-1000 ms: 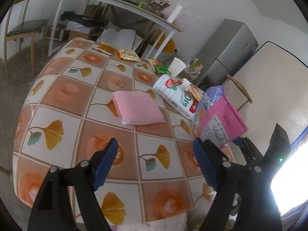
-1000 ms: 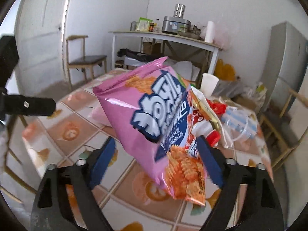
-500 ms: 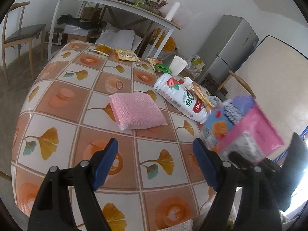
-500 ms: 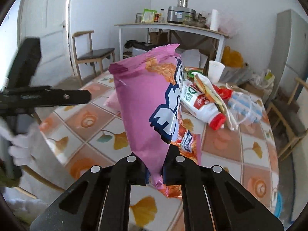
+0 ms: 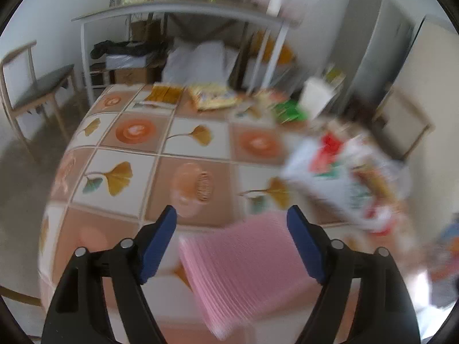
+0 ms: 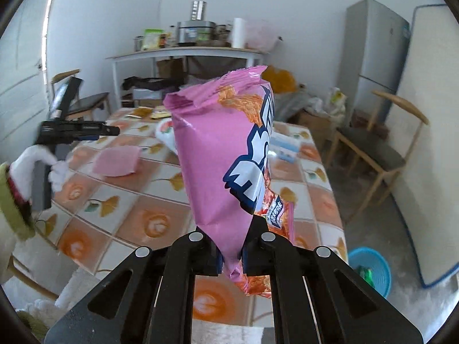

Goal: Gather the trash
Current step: 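Lift the pink chip bag with the right gripper while the left grasps the pink sponge, then carry the chip bag and pink sponge toward the blue wastebasket with both grippers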

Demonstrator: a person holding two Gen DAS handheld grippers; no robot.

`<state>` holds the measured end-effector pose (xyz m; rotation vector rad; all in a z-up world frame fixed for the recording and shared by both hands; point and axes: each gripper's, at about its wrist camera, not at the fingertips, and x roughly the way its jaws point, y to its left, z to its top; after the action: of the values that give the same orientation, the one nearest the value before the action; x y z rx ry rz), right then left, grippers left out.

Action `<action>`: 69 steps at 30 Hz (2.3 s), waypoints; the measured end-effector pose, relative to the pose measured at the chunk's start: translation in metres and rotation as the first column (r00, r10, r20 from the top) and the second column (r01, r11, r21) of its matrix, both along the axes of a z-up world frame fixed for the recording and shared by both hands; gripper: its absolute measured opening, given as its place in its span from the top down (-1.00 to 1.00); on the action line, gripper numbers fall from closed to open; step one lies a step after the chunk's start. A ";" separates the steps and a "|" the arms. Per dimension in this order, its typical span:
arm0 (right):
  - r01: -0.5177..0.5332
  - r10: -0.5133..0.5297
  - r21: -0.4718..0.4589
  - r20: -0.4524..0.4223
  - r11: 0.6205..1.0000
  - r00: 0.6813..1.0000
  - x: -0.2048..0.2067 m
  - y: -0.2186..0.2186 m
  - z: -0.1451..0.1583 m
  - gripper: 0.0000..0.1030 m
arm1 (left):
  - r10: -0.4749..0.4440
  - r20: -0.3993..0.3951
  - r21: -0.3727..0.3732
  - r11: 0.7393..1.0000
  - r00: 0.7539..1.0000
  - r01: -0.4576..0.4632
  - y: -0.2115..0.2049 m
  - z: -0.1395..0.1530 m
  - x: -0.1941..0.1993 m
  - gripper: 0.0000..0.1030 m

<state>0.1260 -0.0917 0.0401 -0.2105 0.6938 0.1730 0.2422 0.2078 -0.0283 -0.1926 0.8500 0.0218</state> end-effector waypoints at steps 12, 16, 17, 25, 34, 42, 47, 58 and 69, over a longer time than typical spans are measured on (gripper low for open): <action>-0.003 0.004 0.017 -0.073 1.000 0.997 0.006 0.001 -0.019 0.85 | -0.174 -0.179 -0.152 0.977 0.968 0.148 -0.022 -0.018 -0.036 -0.29; -0.007 0.009 0.026 -0.073 1.000 0.997 0.003 -0.002 -0.020 0.85 | -0.230 -0.187 -0.209 0.959 0.955 0.190 -0.032 -0.017 -0.067 -0.29; -0.006 0.008 0.030 -0.075 1.000 0.997 0.003 -0.003 -0.020 0.85 | -0.250 -0.183 -0.233 0.951 0.951 0.205 -0.034 -0.015 -0.074 -0.29; 0.002 0.003 0.057 -0.092 0.998 0.996 0.003 -0.010 -0.022 0.84 | -0.338 -0.059 -0.187 0.928 0.939 0.322 -0.055 0.007 -0.092 -0.51; 0.006 -0.001 0.056 -0.089 0.998 0.996 0.001 -0.011 -0.020 0.83 | -0.382 -0.109 -0.302 0.892 0.918 0.336 -0.068 -0.015 -0.063 -0.60; 0.010 -0.003 0.070 -0.108 0.997 0.994 0.008 -0.013 -0.029 0.82 | -0.390 -0.102 -0.247 0.901 0.915 0.356 -0.093 -0.008 -0.102 -0.61; 0.007 0.002 0.080 -0.111 0.997 0.994 0.008 -0.010 -0.029 0.81 | -0.387 -0.119 -0.087 0.922 0.914 0.378 -0.121 -0.006 -0.104 -0.68; -0.009 0.020 0.073 -0.150 0.997 0.988 0.009 -0.004 -0.045 0.38 | -0.329 -0.161 0.033 0.941 0.931 0.338 -0.138 -0.027 -0.096 -0.67; -0.051 0.035 -0.124 -0.135 0.991 0.990 0.005 0.022 -0.075 0.42 | -0.312 -0.122 0.053 0.946 0.942 0.320 -0.137 -0.029 -0.100 -0.59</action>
<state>0.1311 -0.0701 -0.0349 -0.3382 0.8342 0.1856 0.1424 0.0705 -0.0569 0.0156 0.9830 -0.2401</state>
